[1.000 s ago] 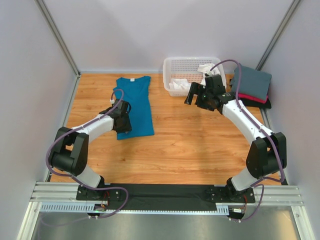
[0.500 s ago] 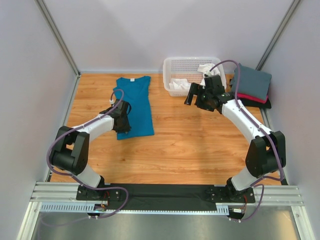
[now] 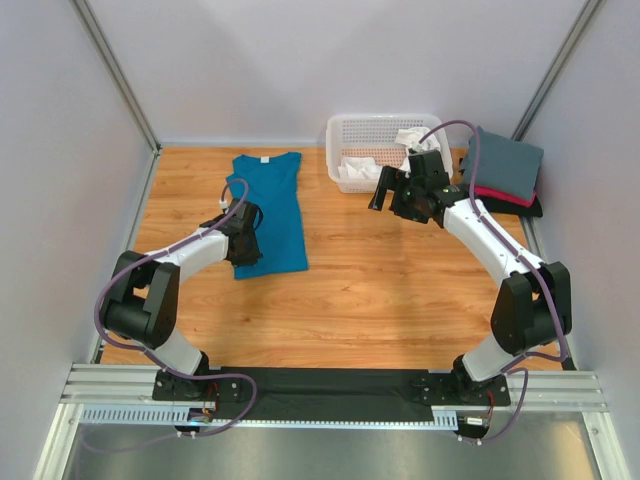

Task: Fold and stack the t-shirts
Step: Fold the tshirt

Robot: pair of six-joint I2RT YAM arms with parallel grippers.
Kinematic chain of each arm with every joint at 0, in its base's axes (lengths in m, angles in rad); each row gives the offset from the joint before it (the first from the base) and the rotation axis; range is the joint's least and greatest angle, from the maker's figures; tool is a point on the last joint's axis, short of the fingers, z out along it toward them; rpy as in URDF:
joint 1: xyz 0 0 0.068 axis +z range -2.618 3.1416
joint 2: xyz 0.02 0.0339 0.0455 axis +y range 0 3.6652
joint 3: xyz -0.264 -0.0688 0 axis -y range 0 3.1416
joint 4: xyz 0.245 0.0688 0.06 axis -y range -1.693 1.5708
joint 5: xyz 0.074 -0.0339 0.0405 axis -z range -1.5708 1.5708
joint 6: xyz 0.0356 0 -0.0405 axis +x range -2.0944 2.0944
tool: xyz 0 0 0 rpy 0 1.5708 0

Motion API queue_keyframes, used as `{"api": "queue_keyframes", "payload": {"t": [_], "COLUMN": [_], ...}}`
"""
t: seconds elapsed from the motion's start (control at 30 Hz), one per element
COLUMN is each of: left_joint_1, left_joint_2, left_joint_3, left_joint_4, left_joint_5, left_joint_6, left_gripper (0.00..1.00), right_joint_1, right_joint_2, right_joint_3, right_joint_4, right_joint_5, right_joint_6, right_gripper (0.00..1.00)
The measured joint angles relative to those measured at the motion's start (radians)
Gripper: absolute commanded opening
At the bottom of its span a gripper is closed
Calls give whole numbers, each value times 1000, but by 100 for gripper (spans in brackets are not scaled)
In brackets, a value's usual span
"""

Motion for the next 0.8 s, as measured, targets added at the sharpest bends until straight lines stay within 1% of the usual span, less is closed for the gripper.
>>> {"api": "queue_keyframes", "payload": {"t": [0.23,0.27,0.3,0.33,0.37,0.47,0.6,0.8], "left_joint_1": [0,0,0,0,0,0,0,-12], "left_joint_2": [-2,-3,-6,-11,-16,-25,-28,-29], "left_joint_3": [24,28,31,31,31,31,31,31], "left_joint_4": [-12,-13,-14,-14,-16,-16,-16,-15], "left_joint_5": [-29,-33,-34,-36,-37,-41,-36,-13], "left_joint_6": [4,4,8,11,11,8,8,-3], "left_gripper": [1,14,21,26,29,32,41,40], "right_joint_1": [0,0,0,0,0,0,0,0], "right_joint_2": [2,2,2,2,2,2,4,9], "right_joint_3": [0,0,0,0,0,0,0,0], "right_joint_4": [-2,-2,-2,-2,-2,-2,-2,-2], "right_joint_5": [-4,-5,-6,-6,-7,-8,-11,-15], "right_joint_6": [0,0,0,0,0,0,0,0], "right_gripper": [100,100,100,100,100,100,100,100]}}
